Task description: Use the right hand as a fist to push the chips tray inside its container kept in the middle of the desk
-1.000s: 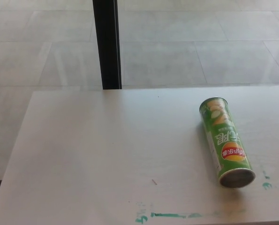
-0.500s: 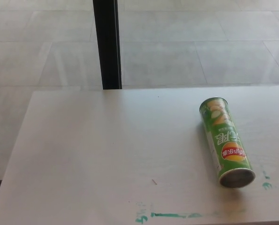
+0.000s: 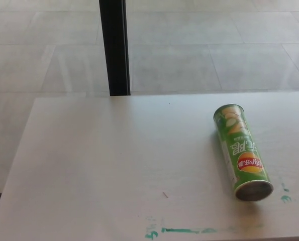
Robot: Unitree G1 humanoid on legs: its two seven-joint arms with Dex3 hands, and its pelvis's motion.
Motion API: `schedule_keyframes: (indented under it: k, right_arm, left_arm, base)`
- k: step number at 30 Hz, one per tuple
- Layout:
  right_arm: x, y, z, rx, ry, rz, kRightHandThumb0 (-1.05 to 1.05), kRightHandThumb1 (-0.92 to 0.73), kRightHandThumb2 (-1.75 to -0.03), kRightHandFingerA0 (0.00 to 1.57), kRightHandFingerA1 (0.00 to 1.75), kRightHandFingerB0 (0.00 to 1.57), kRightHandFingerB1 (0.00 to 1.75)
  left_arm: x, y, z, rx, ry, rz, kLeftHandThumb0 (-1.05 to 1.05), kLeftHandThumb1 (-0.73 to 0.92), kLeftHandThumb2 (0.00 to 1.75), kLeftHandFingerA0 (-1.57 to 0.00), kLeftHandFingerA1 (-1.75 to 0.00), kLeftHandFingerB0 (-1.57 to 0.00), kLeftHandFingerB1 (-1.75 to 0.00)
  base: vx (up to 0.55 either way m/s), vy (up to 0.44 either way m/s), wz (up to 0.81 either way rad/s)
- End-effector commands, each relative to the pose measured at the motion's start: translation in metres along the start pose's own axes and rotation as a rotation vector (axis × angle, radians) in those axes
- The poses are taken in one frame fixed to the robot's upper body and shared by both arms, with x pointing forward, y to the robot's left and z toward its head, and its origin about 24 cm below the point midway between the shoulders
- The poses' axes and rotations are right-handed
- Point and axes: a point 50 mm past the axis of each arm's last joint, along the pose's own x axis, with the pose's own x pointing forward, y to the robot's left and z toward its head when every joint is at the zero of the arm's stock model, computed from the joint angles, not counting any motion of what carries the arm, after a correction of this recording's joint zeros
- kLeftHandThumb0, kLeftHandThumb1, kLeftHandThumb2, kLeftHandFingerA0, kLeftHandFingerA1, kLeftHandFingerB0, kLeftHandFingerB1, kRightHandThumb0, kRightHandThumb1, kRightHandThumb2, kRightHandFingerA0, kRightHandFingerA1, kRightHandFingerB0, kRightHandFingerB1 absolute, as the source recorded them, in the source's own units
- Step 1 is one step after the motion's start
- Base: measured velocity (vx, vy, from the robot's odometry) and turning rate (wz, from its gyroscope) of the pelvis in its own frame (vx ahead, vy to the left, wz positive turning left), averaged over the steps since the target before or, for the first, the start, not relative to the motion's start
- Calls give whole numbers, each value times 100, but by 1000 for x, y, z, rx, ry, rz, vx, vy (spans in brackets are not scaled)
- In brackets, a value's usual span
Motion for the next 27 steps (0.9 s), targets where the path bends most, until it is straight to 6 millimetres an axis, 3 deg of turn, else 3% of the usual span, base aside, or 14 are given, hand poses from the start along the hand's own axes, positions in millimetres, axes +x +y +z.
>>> schedule_keyframes:
  k: [1,5,6,7,10,13,14,15,16,23,24,25,26,27]
  right_arm:
    - [0,1,2,34,-3,-9,-57,-88,-66,32,131,18,64]
    - [1,0,2,23,7,-21,-59,-85,-66,37,132,18,51]
    - [1,-1,2,2,2,-16,-59,-87,-66,35,129,16,48]
    - [1,-1,2,2,-1,-7,-58,-88,-66,31,130,10,45]
    - [0,1,2,22,-4,-21,-58,-85,-65,32,122,20,56]
    - [1,0,2,33,3,-11,-58,-88,-66,29,124,13,49]
    - [0,0,2,34,1,-7,-64,-72,-96,43,100,9,51]
    - [0,0,2,26,-1,-8,-64,-72,-96,43,100,9,51]
    - [0,0,2,-30,-15,-7,-58,-88,-66,32,125,12,48]
    - [0,0,2,-4,-15,-3,-58,-88,-66,32,121,15,50]
    - [0,0,2,-13,-8,-36,-62,-70,-97,46,95,14,51]
    - [0,0,2,-13,-8,-36,-62,-70,-97,46,95,14,51]
    - [0,1,2,0,-12,-14,-57,-89,-66,30,119,16,53]
    - [0,1,2,31,-16,0,-55,-69,-108,47,93,22,67]
  left_arm:
    - [0,4,7,7,-13,7,-80,92,68,-55,-71,-43,-50]
    - [1,3,8,-7,-15,8,-80,92,69,-53,-69,-44,-51]
    - [0,4,8,24,-26,10,-77,71,110,-54,-74,-39,-60]
    - [0,4,8,24,-27,8,-80,92,69,-54,-73,-39,-49]
    - [1,4,8,6,-12,4,-78,92,69,-53,-70,-41,-49]
    - [0,4,8,11,-10,13,-79,92,69,-53,-68,-41,-49]
    - [1,4,8,7,-12,11,-81,92,69,-53,-76,-43,-51]
    - [1,4,8,-2,-14,8,-81,92,69,-53,-76,-43,-51]
    - [0,4,9,9,-22,8,-82,92,68,-54,-74,-45,-52]
    - [0,4,8,-4,-16,9,-79,92,68,-55,-72,-45,-51]
    - [0,4,9,25,-23,6,-81,92,71,-54,-71,-42,-51]
    - [0,4,9,25,-23,6,-81,92,71,-54,-71,-42,-51]
    - [1,4,10,26,-21,7,-77,72,111,-54,-75,-39,-60]
    - [0,4,10,21,-25,3,-76,72,110,-57,-77,-38,-60]
  base:
    - [0,0,0]
    - [0,0,0]
    - [0,0,0]
    - [0,0,0]
    - [0,0,0]
    - [0,0,0]
    - [0,0,0]
    - [0,0,0]
    - [0,0,0]
    - [0,0,0]
    - [0,0,0]
    - [0,0,0]
    - [0,0,0]
    - [0,0,0]
